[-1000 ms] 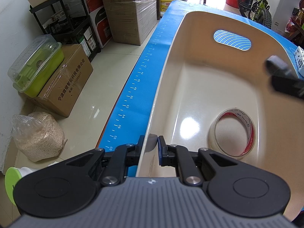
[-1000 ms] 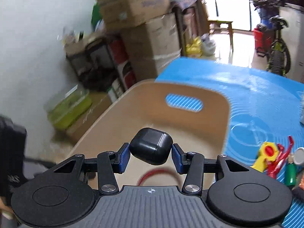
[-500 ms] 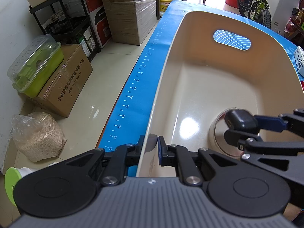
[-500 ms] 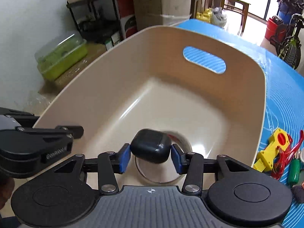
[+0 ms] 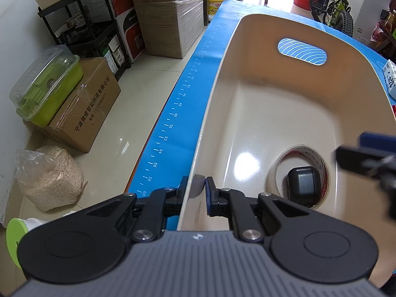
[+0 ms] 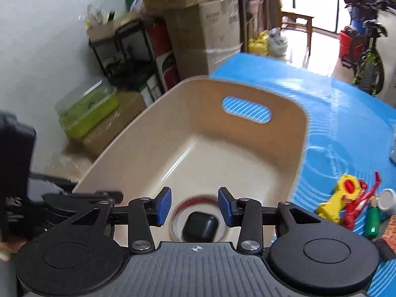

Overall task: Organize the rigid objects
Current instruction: 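Carry the earbud case with the right tool into the tape roll and release, then return the right tool to the table and grasp the white charger block, then carry the charger block with the right tool into the basket and release, then return the right tool to the table and grasp the pink floral box, then carry the pink box with the right tool into the basket and release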

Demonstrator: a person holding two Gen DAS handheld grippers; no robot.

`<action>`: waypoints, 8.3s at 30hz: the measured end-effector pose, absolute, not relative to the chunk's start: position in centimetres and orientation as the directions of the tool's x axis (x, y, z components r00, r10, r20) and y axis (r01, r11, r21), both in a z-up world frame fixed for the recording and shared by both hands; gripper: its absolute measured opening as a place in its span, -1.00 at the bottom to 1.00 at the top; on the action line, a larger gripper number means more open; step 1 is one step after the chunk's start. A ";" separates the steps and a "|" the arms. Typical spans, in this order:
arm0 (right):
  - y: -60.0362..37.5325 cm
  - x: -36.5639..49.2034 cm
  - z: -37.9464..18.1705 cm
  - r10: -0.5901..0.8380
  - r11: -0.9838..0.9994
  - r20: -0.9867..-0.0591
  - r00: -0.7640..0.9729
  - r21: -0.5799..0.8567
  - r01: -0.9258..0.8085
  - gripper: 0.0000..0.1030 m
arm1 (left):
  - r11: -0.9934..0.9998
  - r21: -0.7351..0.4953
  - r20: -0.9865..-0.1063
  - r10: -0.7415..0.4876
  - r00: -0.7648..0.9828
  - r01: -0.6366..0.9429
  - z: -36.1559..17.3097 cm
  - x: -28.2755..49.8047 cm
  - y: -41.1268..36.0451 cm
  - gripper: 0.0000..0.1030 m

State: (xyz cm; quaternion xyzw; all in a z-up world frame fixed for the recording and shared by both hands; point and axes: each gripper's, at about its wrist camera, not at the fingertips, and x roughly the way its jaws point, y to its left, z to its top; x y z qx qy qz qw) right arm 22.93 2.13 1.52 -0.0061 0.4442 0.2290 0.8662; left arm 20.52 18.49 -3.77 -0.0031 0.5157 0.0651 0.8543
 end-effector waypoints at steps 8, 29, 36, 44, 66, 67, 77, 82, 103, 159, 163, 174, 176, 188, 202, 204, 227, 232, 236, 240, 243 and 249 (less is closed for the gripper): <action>-4.1 22.2 4.0 0.320 0.943 -0.709 0.629 0.176 -0.282 0.30 | 0.992 0.062 -0.882 0.108 0.459 -0.115 -3.8 20.5 18.5 -0.71; -12.5 23.3 -7.5 0.101 0.995 -0.860 0.500 0.075 -0.070 0.30 | 0.991 0.062 -0.882 0.108 0.458 -0.114 -3.7 20.5 18.5 -0.71; -12.2 23.1 -9.6 0.070 0.997 -0.876 0.477 0.047 -0.061 0.26 | 0.992 0.059 -0.882 0.106 0.459 -0.115 -3.9 20.6 18.4 -0.71; -11.9 22.7 -9.4 0.080 0.996 -0.858 0.507 0.044 -0.084 -0.17 | 0.992 0.060 -0.882 0.106 0.458 -0.115 -3.9 20.6 18.4 -0.71; -13.4 20.6 -5.7 0.109 0.994 -0.827 0.552 0.100 -0.046 -0.17 | 0.992 0.060 -0.883 0.106 0.458 -0.114 -3.9 20.6 18.5 -0.71; -13.5 20.6 -5.4 0.111 0.994 -0.823 0.556 0.103 -0.046 -0.17 | 0.992 0.060 -0.883 0.106 0.457 -0.115 -3.9 20.6 18.5 -0.71; -11.9 20.6 0.4 0.183 0.983 -0.747 0.639 0.137 -0.121 -0.17 | 0.992 0.059 -0.883 0.106 0.457 -0.115 -3.9 20.6 18.5 -0.71; -9.3 21.4 3.0 0.250 0.968 -0.698 0.671 0.160 -0.195 -0.17 | 0.992 0.059 -0.883 0.106 0.457 -0.115 -3.9 20.6 18.5 -0.71; 3.0 24.8 1.7 0.369 0.897 -0.729 0.577 0.117 -0.425 -0.17 | 0.992 0.062 -0.884 0.107 0.456 -0.113 -4.0 20.6 18.4 -0.71; -19.9 25.6 -5.7 -0.148 0.987 -0.805 0.574 -0.081 0.141 0.58 | 0.992 0.070 -0.885 0.111 0.452 -0.107 -4.0 20.6 18.6 -0.70; -20.8 26.1 -7.3 -0.187 0.975 -0.812 0.553 -0.088 0.202 0.58 | 0.992 0.070 -0.885 0.111 0.451 -0.107 -4.0 20.6 18.6 -0.70; -21.8 27.9 -9.8 -0.210 0.956 -0.839 0.502 -0.070 0.284 0.57 | 0.992 0.070 -0.886 0.111 0.450 -0.107 -4.1 20.6 18.5 -0.70; -22.1 27.9 -10.1 -0.194 0.954 -0.843 0.501 -0.042 0.297 0.51 | 0.992 0.071 -0.886 0.112 0.450 -0.106 -4.1 20.6 18.5 -0.70; -22.0 25.7 -8.9 -0.147 0.960 -0.820 0.554 0.016 0.279 0.22 | 0.992 0.071 -0.886 0.112 0.449 -0.106 -4.1 20.6 18.5 -0.70; -18.3 23.2 0.1 -0.004 0.984 -0.695 0.719 0.124 0.125 0.22 | 0.992 0.071 -0.887 0.112 0.449 -0.106 -4.0 20.7 18.5 -0.70; -16.8 23.2 1.5 0.033 0.988 -0.668 0.744 0.132 0.074 0.22 | 0.992 0.071 -0.887 0.112 0.449 -0.106 -4.1 20.6 18.5 -0.70; 0.8 24.1 2.0 0.345 0.931 -0.685 0.641 0.166 -0.324 0.22 | 0.992 0.072 -0.887 0.112 0.448 -0.106 -4.0 20.7 18.5 -0.71; 3.6 23.9 -0.1 0.364 0.914 -0.734 0.574 0.162 -0.372 0.22 | 0.992 0.072 -0.887 0.113 0.448 -0.107 -4.0 20.7 18.5 -0.71; 5.8 24.0 -2.0 0.347 0.902 -0.793 0.502 0.134 -0.411 0.22 | 0.992 0.071 -0.887 0.112 0.448 -0.107 -4.0 20.7 18.5 -0.71; 6.6 24.1 -3.6 0.324 0.894 -0.842 0.432 0.122 -0.432 0.22 | 0.992 0.071 -0.887 0.112 0.448 -0.106 -4.0 20.7 18.5 -0.71; 6.2 24.4 -4.1 0.329 0.893 -0.853 0.406 0.141 -0.427 0.22 | 0.992 0.072 -0.887 0.113 0.448 -0.107 -4.0 20.7 18.5 -0.71; 4.9 24.2 -2.5 0.381 0.880 -0.824 0.421 0.182 -0.439 0.38 | 0.992 0.072 -0.887 0.113 0.447 -0.107 -4.0 20.7 18.5 -0.71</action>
